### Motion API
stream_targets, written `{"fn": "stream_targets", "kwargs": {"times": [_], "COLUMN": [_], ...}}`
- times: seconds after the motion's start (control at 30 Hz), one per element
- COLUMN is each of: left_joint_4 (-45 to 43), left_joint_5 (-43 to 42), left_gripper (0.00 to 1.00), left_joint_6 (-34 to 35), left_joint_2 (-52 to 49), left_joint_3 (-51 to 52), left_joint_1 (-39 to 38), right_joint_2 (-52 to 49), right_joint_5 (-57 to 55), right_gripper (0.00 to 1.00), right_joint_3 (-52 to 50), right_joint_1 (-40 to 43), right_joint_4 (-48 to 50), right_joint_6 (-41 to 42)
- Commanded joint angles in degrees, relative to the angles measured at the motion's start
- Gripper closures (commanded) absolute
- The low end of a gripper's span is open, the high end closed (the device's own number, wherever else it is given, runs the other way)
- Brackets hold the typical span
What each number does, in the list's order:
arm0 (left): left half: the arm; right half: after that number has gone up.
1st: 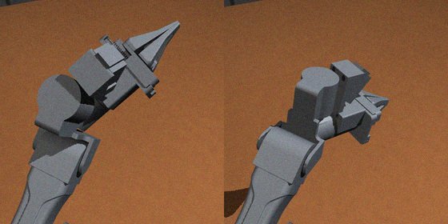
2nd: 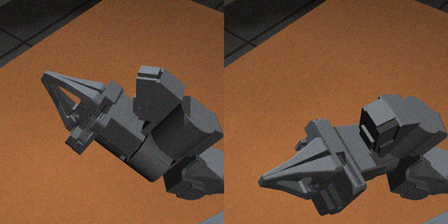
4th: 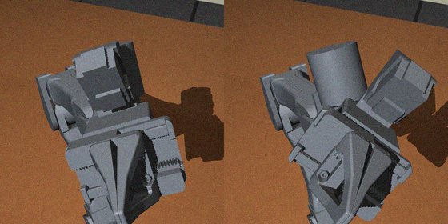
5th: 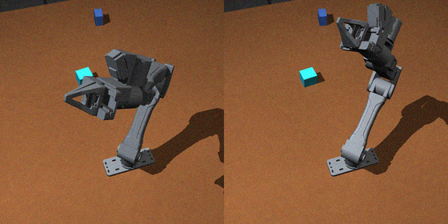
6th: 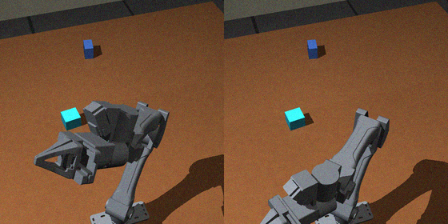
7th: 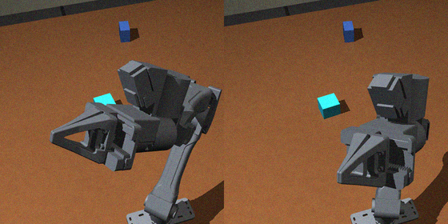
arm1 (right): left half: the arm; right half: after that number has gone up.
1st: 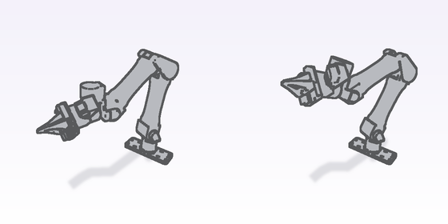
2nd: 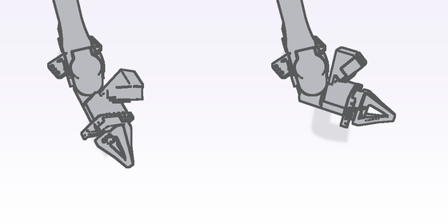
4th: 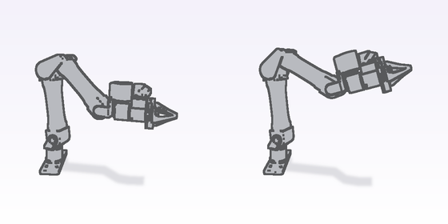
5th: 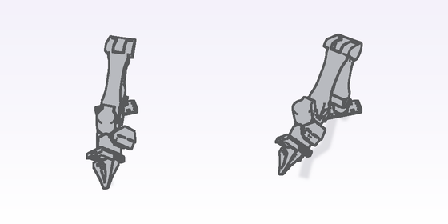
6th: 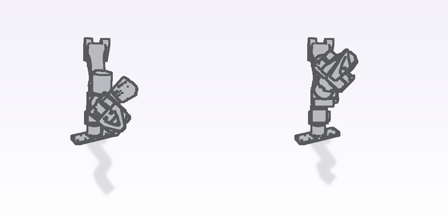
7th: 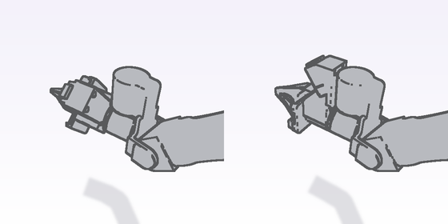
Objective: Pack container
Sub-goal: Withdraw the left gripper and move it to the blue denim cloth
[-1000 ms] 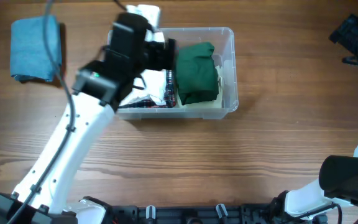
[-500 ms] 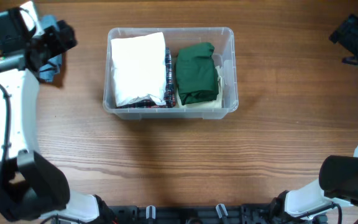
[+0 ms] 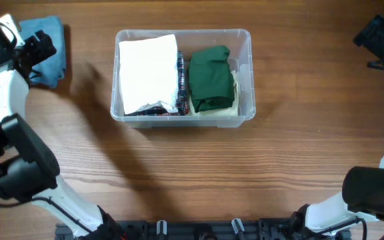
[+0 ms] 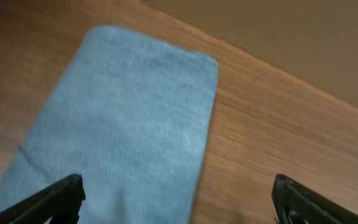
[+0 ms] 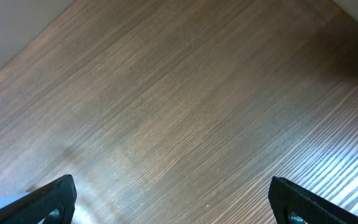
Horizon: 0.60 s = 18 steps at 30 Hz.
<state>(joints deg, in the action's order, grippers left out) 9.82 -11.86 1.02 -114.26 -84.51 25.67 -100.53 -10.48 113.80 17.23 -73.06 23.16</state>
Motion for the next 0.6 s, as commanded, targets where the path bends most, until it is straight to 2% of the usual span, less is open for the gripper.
{"fn": "stream_targets", "kwargs": {"times": [0.0, 0.07, 0.13, 0.2, 0.43, 0.5, 0.57], "left_joint_4": [-4.9, -8.0, -10.0, -11.6, -13.1, -12.2, -11.8], "left_joint_5": [3.1, 5.2, 6.6, 7.3, 10.0, 10.3, 12.0], "left_gripper": [0.04, 0.19, 0.49, 0.65, 0.88, 0.9, 0.9], "left_joint_6": [-9.2, -9.6, -9.6, -9.6, -9.1, -8.9, -5.8], "left_joint_2": [-4.8, -6.8, -8.3, -9.4, -11.2, -11.5, -12.2], "left_joint_3": [-0.7, -0.7, -0.7, -0.7, -0.7, -0.7, -0.7], "left_joint_1": [-1.4, -1.6, -1.7, -1.7, -1.7, -1.7, -1.4], "right_joint_2": [-0.6, -0.6, -0.6, -0.6, -0.6, -0.6, -0.6], "right_joint_5": [0.5, 0.5, 0.5, 0.5, 0.5, 0.5, 0.5], "right_gripper": [0.0, 0.0, 0.0, 0.0, 0.0, 0.0, 0.0], "right_joint_3": [0.1, 0.1, 0.1, 0.1, 0.1, 0.1, 0.1], "right_joint_1": [-0.1, -0.1, -0.1, -0.1, -0.1, -0.1, -0.1], "right_joint_4": [0.2, 0.2, 0.2, 0.2, 0.2, 0.2, 0.2], "right_joint_6": [0.9, 0.9, 0.9, 0.9, 0.9, 0.9, 0.9]}}
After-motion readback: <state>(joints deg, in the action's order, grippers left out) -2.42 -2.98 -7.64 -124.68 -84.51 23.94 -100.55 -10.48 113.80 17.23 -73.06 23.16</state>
